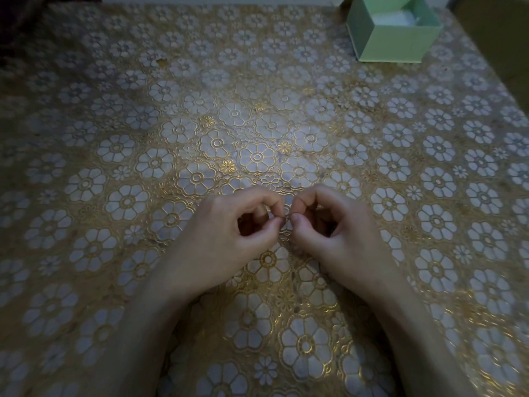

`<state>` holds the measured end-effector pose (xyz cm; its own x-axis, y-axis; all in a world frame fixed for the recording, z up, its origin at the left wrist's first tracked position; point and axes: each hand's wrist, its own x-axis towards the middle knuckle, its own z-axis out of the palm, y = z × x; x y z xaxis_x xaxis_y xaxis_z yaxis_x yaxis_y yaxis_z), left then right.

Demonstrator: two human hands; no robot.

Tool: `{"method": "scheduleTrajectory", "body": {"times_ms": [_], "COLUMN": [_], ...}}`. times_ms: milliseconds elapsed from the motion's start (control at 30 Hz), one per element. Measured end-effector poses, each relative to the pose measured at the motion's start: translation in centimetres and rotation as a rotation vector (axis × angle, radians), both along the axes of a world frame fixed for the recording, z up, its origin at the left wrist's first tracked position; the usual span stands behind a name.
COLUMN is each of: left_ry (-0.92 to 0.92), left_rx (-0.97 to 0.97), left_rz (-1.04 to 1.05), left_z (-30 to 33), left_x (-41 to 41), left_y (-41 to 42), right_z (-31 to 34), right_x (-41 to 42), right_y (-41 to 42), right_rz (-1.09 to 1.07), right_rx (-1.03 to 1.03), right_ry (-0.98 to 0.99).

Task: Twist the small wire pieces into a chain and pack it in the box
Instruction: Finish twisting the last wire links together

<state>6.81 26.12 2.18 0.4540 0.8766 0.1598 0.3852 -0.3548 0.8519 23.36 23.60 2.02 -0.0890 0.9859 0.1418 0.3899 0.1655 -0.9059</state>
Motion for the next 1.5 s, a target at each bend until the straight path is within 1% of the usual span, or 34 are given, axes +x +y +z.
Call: {"method": "scheduleTrajectory", "body": {"times_ms": [133, 233, 267, 433, 633, 833, 933, 1133, 1300, 1400, 1500], "left_ry": [0.003, 0.000, -0.010, -0.020, -0.026, 0.004, 0.032, 0.055, 0.063, 0.005, -0.066], "left_rx": [0.008, 0.044, 0.049, 0.042, 0.009, 0.057, 0.099, 0.111, 0.123, 0.079, 0.014], "left_rz": [-0.003, -0.007, -0.006, -0.006, 0.004, -0.013, -0.015, -0.005, 0.025, 0.068, 0.112], "left_z": [0.02, 0.21, 0.29, 0.53, 0.34, 0.09, 0.02, 0.03, 0.08, 0.22, 0.17], "left_x": [0.06, 0.01, -0.01, -0.16, -0.10, -0.03, -0.03, 0.15, 0.53, 0.77, 0.82], "left_y": [0.04, 0.15, 0.19, 0.14, 0.11, 0.25, 0.23, 0.17, -0.09, -0.24, -0.16], "right_z": [0.09, 0.19, 0.21, -0.01, -0.01, -0.06, -0.22, -0.18, -0.14, 0.00, -0.02], "right_x": [-0.04, 0.21, 0.25, 0.22, 0.12, 0.04, 0.01, -0.08, -0.22, -0.08, 0.15], "right_y": [0.00, 0.08, 0.11, 0.10, 0.16, 0.16, 0.18, 0.08, 0.11, 0.15, 0.18], "right_rz": [-0.007, -0.017, -0.007, 0.032, 0.044, 0.011, 0.008, -0.018, -0.040, -0.016, 0.013], "right_rx": [-0.006, -0.030, -0.031, -0.026, -0.002, 0.072, 0.108, 0.095, -0.009, -0.062, -0.070], "right_ry": [0.006, 0.128, 0.140, 0.106, 0.004, -0.134, -0.168, -0.094, 0.013, 0.114, 0.097]}}
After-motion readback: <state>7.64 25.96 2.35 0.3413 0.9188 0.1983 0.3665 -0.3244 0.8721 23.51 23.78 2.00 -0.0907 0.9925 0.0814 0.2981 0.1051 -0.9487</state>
